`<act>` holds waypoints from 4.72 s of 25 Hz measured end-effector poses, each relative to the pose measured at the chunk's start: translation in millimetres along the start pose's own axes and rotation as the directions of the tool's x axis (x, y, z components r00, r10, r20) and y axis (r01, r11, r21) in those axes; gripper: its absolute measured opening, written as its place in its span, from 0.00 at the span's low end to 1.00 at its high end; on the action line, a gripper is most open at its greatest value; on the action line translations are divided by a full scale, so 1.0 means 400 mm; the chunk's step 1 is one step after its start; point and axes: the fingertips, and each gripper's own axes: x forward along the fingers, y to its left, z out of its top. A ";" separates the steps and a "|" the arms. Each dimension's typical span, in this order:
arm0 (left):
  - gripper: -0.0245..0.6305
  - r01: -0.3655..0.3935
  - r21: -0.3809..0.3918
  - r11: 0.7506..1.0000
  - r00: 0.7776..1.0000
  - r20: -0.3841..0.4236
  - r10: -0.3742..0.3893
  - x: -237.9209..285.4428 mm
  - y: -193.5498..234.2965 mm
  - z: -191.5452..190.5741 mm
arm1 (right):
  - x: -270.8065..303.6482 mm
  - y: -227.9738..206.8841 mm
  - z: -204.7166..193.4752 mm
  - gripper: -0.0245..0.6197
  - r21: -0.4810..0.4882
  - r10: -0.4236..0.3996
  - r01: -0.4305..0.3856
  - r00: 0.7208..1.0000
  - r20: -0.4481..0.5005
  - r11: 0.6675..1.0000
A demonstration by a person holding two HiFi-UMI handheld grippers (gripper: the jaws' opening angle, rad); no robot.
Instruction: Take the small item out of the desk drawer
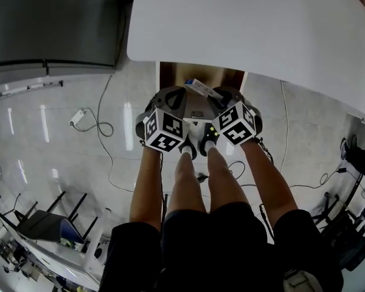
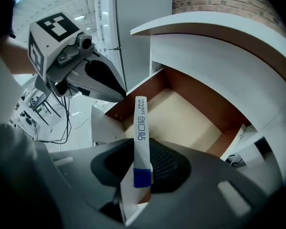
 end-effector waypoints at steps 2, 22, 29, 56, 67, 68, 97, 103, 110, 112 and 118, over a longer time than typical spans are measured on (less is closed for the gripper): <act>0.04 -0.006 -0.013 1.000 1.000 0.006 0.006 -0.011 0.001 0.005 | -0.015 -0.001 0.009 0.20 0.024 -0.008 0.008 1.000 0.019 1.000; 0.04 -0.050 -0.056 0.997 0.996 0.067 0.054 -0.137 0.011 0.109 | -0.178 -0.005 0.080 0.20 0.182 -0.084 0.058 0.987 0.138 0.982; 0.04 -0.062 -0.063 0.996 0.993 0.098 0.068 -0.202 0.001 0.161 | -0.255 0.004 0.113 0.20 0.228 -0.106 0.063 0.978 0.180 0.972; 0.04 -0.078 -0.074 0.994 0.981 0.172 0.090 -0.355 -0.051 0.307 | -0.490 -0.016 0.153 0.20 0.336 -0.202 0.100 0.937 0.285 0.936; 0.04 -0.079 -0.048 0.996 0.974 0.208 0.088 -0.405 -0.057 0.352 | -0.562 -0.021 0.179 0.20 0.371 -0.237 0.109 0.917 0.321 0.922; 0.04 -0.080 -0.045 0.996 0.973 0.212 0.088 -0.408 -0.059 0.358 | -0.569 -0.022 0.181 0.20 0.371 -0.240 0.110 0.915 0.325 0.922; 0.04 -0.104 0.003 0.995 0.936 0.338 0.097 -0.501 -0.075 0.517 | -0.744 -0.055 0.215 0.20 0.397 -0.289 0.106 0.852 0.436 0.912; 0.04 -0.106 0.018 0.994 0.928 0.360 0.093 -0.506 -0.087 0.548 | -0.781 -0.070 0.215 0.20 0.403 -0.308 0.115 0.835 0.456 0.908; 0.04 -0.111 0.039 0.993 0.921 0.379 0.088 -0.516 -0.090 0.580 | -0.812 -0.091 0.219 0.20 0.413 -0.324 0.119 0.818 0.475 0.903; 0.04 -0.113 0.044 0.993 0.921 0.381 0.088 -0.516 -0.088 0.585 | -0.819 -0.096 0.223 0.20 0.414 -0.327 0.118 0.814 0.480 0.902; 0.04 -0.112 0.058 0.992 0.917 0.390 0.081 -0.517 -0.090 0.605 | -0.836 -0.110 0.232 0.20 0.415 -0.331 0.116 0.805 0.493 0.902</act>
